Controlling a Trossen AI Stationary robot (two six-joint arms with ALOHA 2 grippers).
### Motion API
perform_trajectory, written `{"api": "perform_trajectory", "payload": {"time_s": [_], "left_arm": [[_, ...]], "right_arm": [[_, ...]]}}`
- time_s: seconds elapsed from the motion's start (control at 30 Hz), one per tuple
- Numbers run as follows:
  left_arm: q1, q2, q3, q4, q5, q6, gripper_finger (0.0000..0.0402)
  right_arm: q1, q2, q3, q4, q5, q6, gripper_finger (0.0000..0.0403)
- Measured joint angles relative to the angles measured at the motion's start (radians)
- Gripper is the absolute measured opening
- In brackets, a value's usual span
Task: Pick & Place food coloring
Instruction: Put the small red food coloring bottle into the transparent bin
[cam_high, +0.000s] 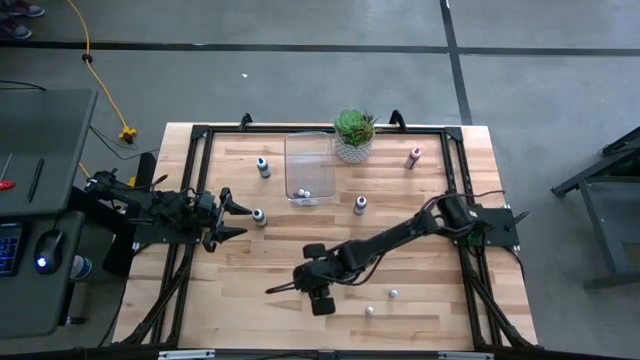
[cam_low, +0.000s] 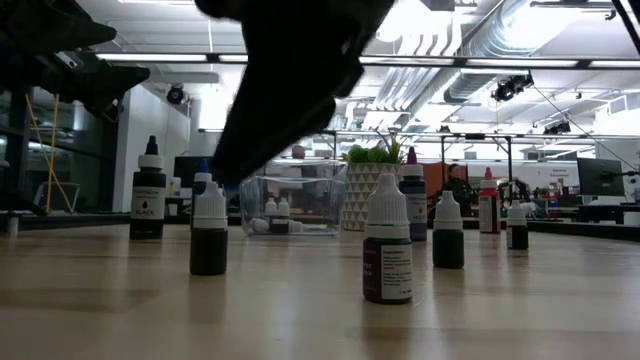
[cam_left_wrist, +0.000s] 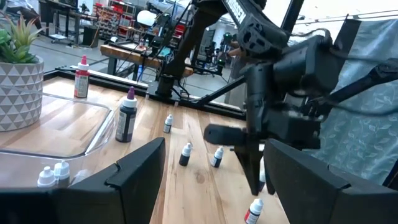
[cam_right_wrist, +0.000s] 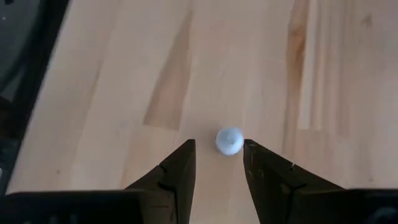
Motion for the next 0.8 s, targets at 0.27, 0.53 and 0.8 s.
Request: {"api": "perform_trajectory", "payload": {"time_s": [0.27, 0.53, 0.8], "left_arm": [[0.0, 0.0, 0.0, 0.0, 0.0, 0.0, 0.0271], [0.0, 0.0, 0.0, 0.0, 0.0, 0.0, 0.0271], [0.0, 0.0, 0.0, 0.0, 0.0, 0.0, 0.0271]], "right_arm": [[-0.002, 0.02, 0.0, 0.0, 0.051, 0.053, 0.0124], [0.0, 0.02, -0.001, 0.002, 0.028, 0.092, 0.0124], [-0.003, 0.032, -0.001, 0.021, 0.029, 0.088, 0.0124]]}}
